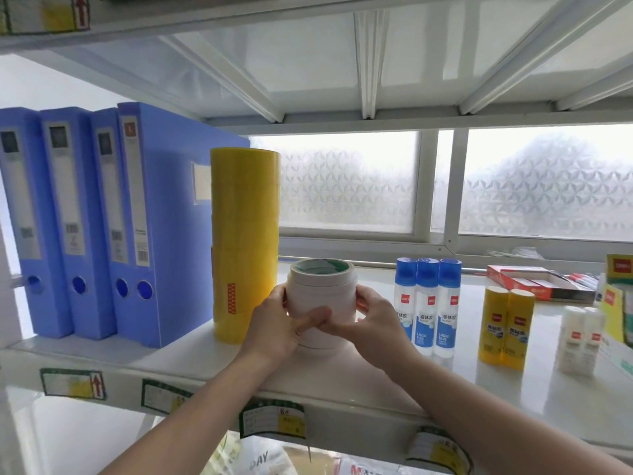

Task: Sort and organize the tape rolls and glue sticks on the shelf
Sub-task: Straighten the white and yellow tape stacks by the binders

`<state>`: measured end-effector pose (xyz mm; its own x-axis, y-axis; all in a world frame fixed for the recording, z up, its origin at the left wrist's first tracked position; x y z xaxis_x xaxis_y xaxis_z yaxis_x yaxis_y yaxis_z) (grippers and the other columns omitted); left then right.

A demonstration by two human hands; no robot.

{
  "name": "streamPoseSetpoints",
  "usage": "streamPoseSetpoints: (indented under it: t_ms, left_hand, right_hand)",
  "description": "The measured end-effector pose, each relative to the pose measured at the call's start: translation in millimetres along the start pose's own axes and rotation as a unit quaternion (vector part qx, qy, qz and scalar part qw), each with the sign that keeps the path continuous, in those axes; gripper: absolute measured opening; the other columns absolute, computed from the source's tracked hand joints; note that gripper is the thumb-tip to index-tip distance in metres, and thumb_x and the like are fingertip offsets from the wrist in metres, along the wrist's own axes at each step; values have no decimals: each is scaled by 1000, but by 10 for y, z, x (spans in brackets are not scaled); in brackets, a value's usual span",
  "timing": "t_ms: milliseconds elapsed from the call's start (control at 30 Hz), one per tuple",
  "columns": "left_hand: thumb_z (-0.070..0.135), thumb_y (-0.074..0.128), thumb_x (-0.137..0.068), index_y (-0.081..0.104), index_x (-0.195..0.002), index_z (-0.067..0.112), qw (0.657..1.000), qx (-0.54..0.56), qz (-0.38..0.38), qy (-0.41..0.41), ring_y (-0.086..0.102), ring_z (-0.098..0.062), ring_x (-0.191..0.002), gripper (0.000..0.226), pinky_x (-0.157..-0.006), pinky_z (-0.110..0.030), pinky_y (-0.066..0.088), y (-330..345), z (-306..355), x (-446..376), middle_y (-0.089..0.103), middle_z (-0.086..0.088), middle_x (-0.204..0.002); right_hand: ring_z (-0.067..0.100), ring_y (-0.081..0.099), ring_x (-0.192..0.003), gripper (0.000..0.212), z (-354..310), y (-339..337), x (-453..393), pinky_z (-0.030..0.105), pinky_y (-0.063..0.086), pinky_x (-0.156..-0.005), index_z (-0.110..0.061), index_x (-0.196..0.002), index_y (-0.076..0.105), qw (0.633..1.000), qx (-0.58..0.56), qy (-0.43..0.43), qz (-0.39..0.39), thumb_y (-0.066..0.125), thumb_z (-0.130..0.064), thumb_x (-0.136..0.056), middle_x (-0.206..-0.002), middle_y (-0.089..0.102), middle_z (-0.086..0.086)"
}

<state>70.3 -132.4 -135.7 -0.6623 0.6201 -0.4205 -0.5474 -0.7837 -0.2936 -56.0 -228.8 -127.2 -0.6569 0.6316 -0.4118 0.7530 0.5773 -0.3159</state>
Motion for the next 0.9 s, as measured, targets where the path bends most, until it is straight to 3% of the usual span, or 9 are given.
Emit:
streamPoseSetpoints:
  t_ms: [67, 133, 233, 400, 500, 667, 800, 900]
  left_hand:
    - [56, 83, -48, 57, -107, 23, 1000, -16, -5, -3, 63, -15, -97, 73, -87, -39, 53, -14, 11, -23, 67, 5, -103]
    - [46, 85, -58, 56, -110, 23, 999, -32, -31, -7, 62, -13, -98, 64, -86, -33, 52, -55, 34, -58, 66, 6, -105]
    - [40, 83, -56, 55, -116, 20, 995, -28, -98, -8, 61, -11, -105, 69, -87, -25, 51, -119, 64, -91, 66, 7, -109]
    - [62, 85, -35, 53, -110, 27, 991, -16, -130, -9, 61, -11, -107, 89, -94, -29, 50, -164, 85, -111, 65, 6, -113]
    - [40, 83, -59, 50, -123, 20, 990, -26, -137, -11, 59, -14, -112, 75, -95, -28, 48, -151, 99, -93, 63, 3, -119]
    - [22, 77, -74, 42, -133, 20, 988, 5, -155, -15, 57, -7, -110, 69, -72, -5, 48, -148, 89, -59, 60, 5, -123]
    - [10, 78, -72, 40, -138, 14, 982, 9, -190, -24, 57, -10, -117, 76, -85, -13, 51, -160, -12, -34, 59, 2, -128]
    - [9, 76, -74, 48, -132, 13, 982, 14, -186, -14, 58, -8, -114, 65, -85, -10, 50, -182, -46, -29, 62, 3, -125]
  right_hand:
    - [12, 63, -97, 58, -45, -31, -19, 32, 54, -87, -20, -108, 57, 1000, 10, 11, -6, 88, -28, -60, -105, 67, -3]
    - [9, 61, -90, 54, -104, -65, -33, 23, 53, -79, -21, -104, 56, 999, 19, 17, -24, 88, -23, -61, -100, 66, -5]
    - [0, 57, -77, 50, -163, -102, -38, 12, 47, -66, -21, -100, 54, 999, 21, 20, -46, 87, -15, -63, -89, 61, -10]
    - [7, 60, -83, 55, -178, -124, -45, 18, 50, -74, -18, -109, 58, 998, 23, 30, -46, 88, -15, -62, -94, 63, -6]
    - [0, 57, -76, 53, -178, -136, -47, 15, 49, -68, -21, -106, 56, 998, 11, 38, -54, 87, -15, -63, -87, 60, -12]
    - [1, 57, -78, 58, -158, -125, -27, 15, 48, -67, -18, -113, 56, 997, 22, 40, -55, 87, -15, -64, -89, 60, -11]
    - [12, 61, -87, 56, -123, -126, -21, 22, 52, -77, -7, -116, 59, 995, 53, 46, -74, 84, -11, -66, -99, 64, 1]
    - [23, 62, -104, 54, -114, -124, -48, 32, 51, -88, -7, -115, 60, 993, 69, 57, -78, 84, -12, -67, -111, 66, 9]
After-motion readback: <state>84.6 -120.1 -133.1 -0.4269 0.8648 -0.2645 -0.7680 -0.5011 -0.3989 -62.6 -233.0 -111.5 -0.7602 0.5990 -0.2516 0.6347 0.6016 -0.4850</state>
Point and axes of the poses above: each hand's wrist, its own x-axis away from the middle knuckle, its own y-axis out of the palm, z = x × y, the point moved 2 cm from there along -x, towards the middle knuckle
